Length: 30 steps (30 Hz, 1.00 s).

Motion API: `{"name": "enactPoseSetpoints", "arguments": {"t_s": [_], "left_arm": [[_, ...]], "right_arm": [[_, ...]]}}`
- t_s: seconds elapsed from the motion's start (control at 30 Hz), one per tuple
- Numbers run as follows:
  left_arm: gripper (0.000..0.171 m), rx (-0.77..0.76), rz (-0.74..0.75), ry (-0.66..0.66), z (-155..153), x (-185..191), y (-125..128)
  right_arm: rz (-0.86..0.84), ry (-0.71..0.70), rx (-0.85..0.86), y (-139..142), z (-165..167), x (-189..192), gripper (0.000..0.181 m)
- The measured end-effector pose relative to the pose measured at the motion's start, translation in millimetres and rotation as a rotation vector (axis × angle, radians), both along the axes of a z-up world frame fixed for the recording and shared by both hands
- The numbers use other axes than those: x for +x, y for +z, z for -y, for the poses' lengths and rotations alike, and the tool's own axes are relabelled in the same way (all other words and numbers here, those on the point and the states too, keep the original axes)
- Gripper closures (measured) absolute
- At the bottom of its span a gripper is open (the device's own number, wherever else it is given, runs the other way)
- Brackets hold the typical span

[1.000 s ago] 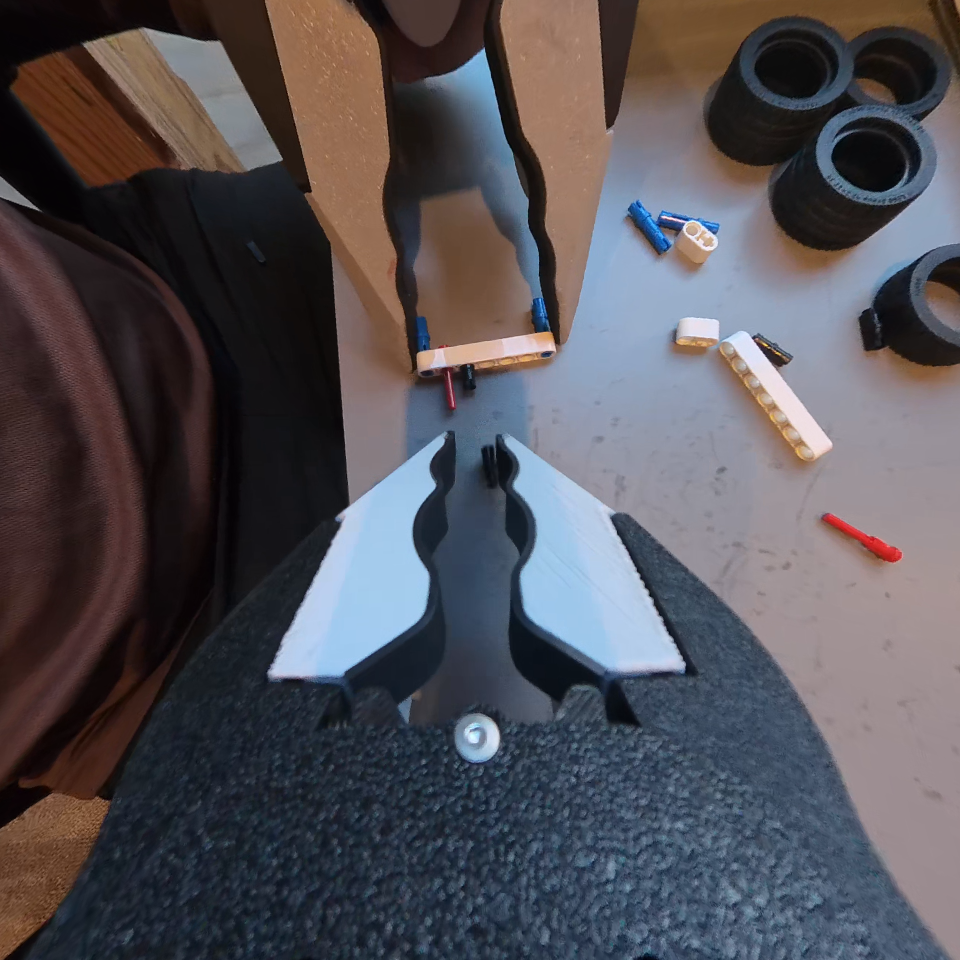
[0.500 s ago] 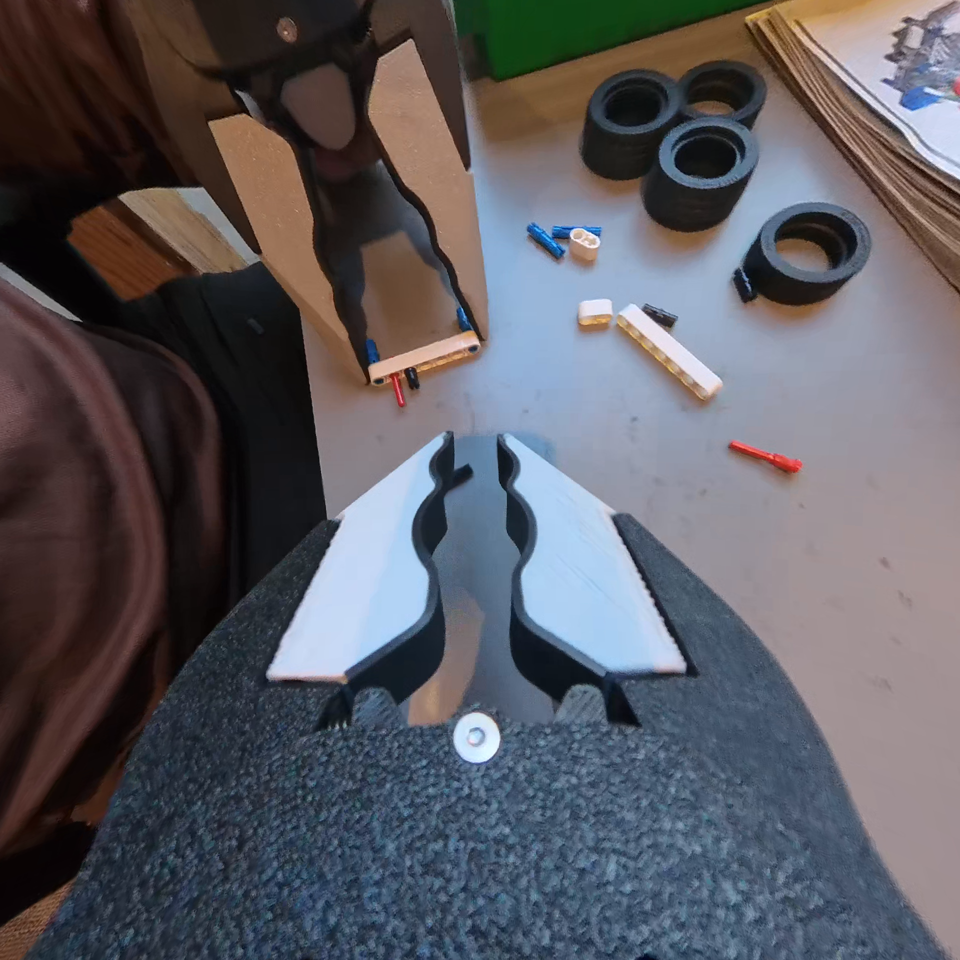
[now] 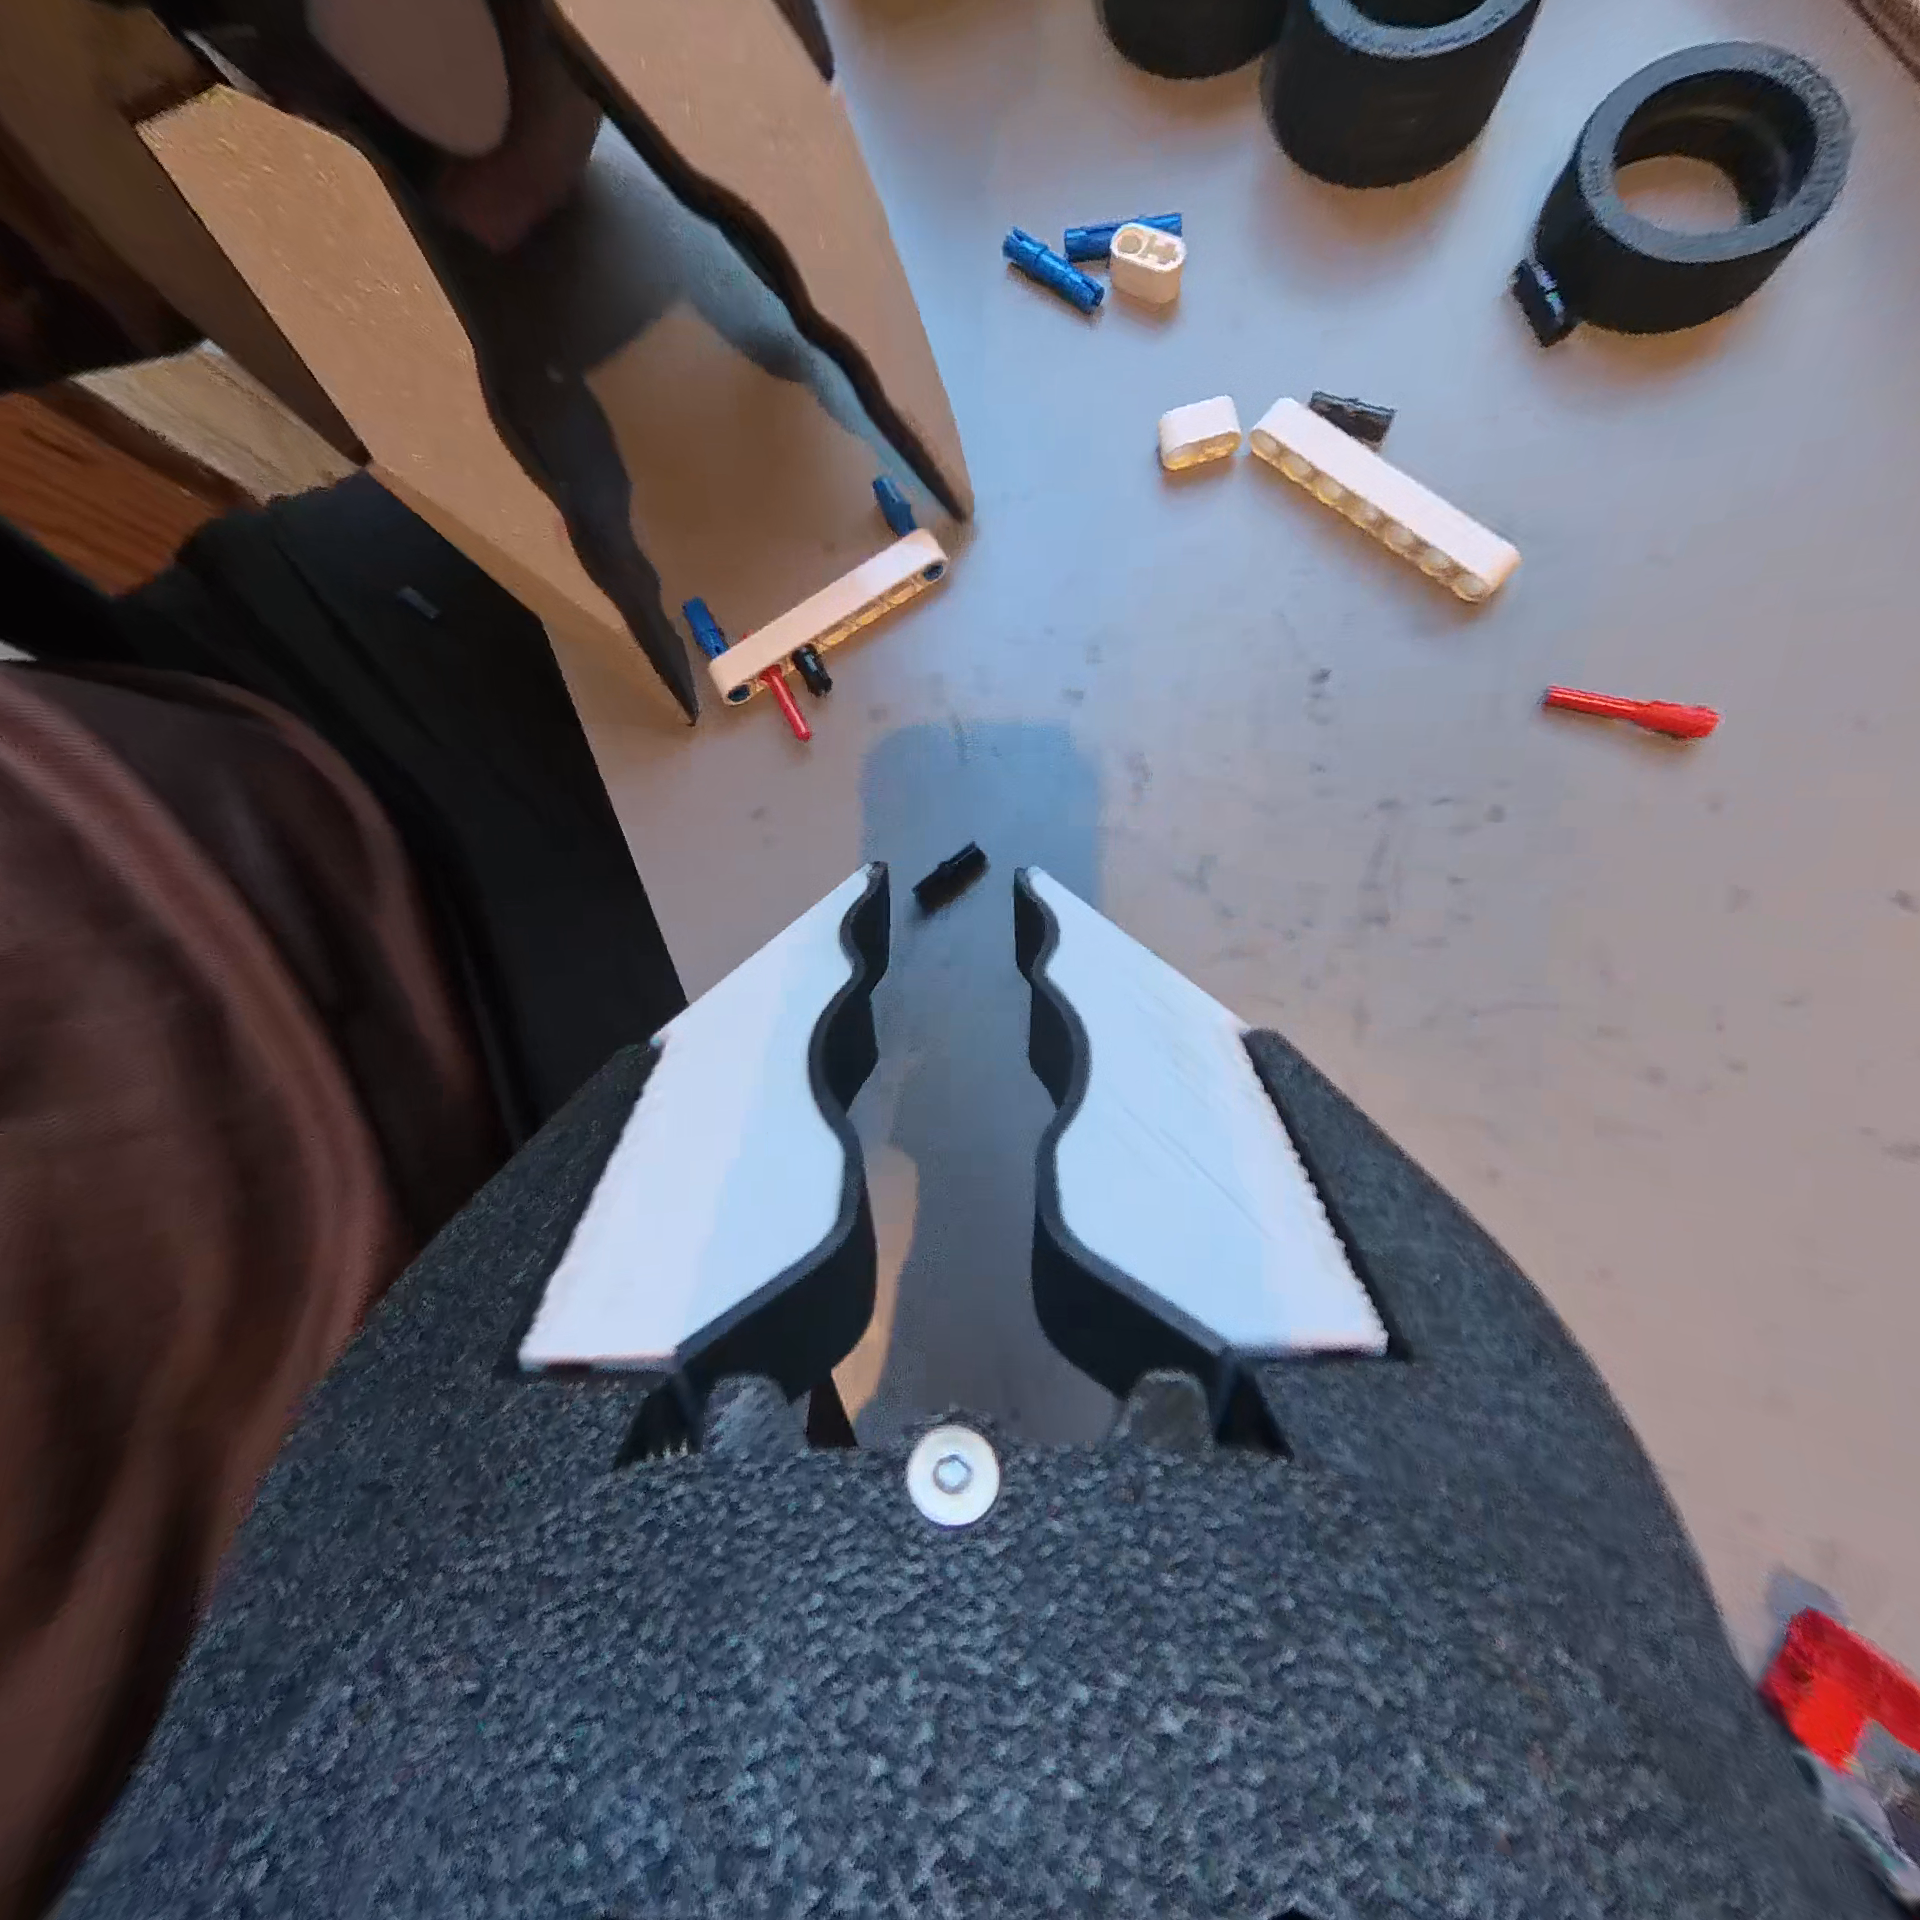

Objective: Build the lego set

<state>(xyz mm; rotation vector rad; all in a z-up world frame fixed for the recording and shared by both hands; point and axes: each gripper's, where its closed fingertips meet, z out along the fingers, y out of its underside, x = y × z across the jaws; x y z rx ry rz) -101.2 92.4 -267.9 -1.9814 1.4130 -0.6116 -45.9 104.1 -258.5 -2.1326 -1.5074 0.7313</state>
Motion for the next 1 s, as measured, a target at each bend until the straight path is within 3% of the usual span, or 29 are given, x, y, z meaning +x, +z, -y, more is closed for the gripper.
{"name": "enactPoseSetpoints", "arguments": {"t_s": [0.33,0.63,1.0], "left_arm": [[0.104,0.049,0.022,0.037,-2,-3,12],[0.137,0.379,-0.181,-0.078,-6,22,21],[0.128,0.307,0.011,0.203,-26,35,34]], "right_arm": [[0.043,0.083,0.153,-10,0,-7,0.177],[-0.264,0.099,-0.153,21,10,-19,0.177],[-0.596,-0.056,-0.487,57,-2,-32,0.177]]}}
